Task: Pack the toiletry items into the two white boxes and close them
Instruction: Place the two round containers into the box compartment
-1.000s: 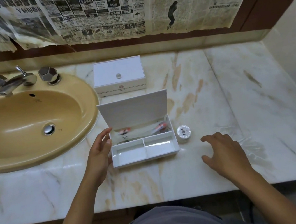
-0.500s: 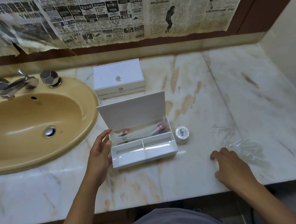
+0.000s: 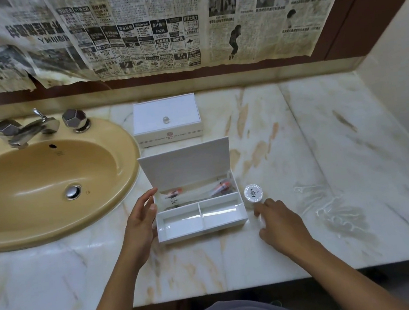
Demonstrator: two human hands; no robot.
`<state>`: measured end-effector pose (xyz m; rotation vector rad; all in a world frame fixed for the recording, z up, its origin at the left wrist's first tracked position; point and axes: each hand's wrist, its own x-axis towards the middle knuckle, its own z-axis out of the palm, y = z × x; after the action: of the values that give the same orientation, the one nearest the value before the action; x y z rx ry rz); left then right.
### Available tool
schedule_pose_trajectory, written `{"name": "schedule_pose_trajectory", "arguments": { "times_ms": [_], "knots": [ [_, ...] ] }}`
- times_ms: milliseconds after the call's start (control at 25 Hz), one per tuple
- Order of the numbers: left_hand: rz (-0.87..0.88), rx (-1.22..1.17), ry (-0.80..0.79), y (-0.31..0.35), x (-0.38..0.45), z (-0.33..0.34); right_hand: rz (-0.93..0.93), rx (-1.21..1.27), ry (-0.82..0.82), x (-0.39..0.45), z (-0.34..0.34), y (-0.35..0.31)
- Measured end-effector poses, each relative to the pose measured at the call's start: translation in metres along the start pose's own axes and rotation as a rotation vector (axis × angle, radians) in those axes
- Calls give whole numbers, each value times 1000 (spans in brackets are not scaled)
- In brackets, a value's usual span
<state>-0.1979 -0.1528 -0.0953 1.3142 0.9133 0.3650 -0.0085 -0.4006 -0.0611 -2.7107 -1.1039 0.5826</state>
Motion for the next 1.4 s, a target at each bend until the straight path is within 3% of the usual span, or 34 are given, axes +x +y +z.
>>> {"name": "schedule_pose_trajectory", "arguments": {
  "times_ms": [360, 560, 1080, 1280, 1400],
  "knots": [
    [-6, 32, 0, -1, 0, -2, -4, 102, 26, 0, -6, -4],
    [-8, 26, 7, 2, -2, 0, -35, 67, 133, 8, -30, -9],
    [-18, 19, -2, 6, -5, 3, -11, -1, 76, 45, -33, -11],
    [-30, -2, 7, 12, -9, 5, -32, -4, 231, 42, -46, -14],
    [-31, -33, 12, 18, -14, 8, -80, 155, 348, 31, -67, -35]
  ]
}}
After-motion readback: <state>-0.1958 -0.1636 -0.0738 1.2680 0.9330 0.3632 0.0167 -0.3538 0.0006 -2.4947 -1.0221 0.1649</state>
